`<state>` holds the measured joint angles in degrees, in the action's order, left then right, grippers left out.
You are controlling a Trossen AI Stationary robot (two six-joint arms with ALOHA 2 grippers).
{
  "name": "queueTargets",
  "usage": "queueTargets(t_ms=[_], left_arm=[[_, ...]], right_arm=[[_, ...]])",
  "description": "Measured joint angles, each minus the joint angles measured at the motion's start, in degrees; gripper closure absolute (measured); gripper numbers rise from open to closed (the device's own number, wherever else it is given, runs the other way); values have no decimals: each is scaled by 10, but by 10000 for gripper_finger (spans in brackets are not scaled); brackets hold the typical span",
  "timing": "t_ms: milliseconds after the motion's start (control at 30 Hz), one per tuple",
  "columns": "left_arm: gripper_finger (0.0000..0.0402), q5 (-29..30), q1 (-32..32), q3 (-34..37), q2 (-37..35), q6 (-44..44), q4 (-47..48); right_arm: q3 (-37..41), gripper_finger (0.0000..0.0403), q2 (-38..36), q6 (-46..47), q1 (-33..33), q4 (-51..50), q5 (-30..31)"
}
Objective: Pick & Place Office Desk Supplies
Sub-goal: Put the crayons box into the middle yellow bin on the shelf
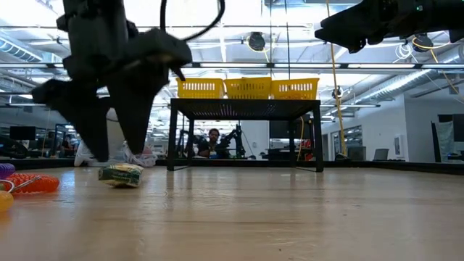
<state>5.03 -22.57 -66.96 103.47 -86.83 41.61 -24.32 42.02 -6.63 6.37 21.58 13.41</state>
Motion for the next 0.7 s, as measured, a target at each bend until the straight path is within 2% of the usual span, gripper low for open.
queueTargets(t_ms=[100,267,400,600,700], left_arm=[[156,-24,2,0,20,-26,-14],[156,-20,14,0,32,-34,-54],[156,-27,25,0,40,-32,-46],[156,-44,31,-2,45,11,-14],[156,-46,30,-2,44,79,-2]], right_arm=[[0,188,0,0,0,0,0],[0,188,0,0,0,0,0],[0,188,0,0,0,0,0],[0,188,0,0,0,1,0],[0,188,0,0,0,0,0]])
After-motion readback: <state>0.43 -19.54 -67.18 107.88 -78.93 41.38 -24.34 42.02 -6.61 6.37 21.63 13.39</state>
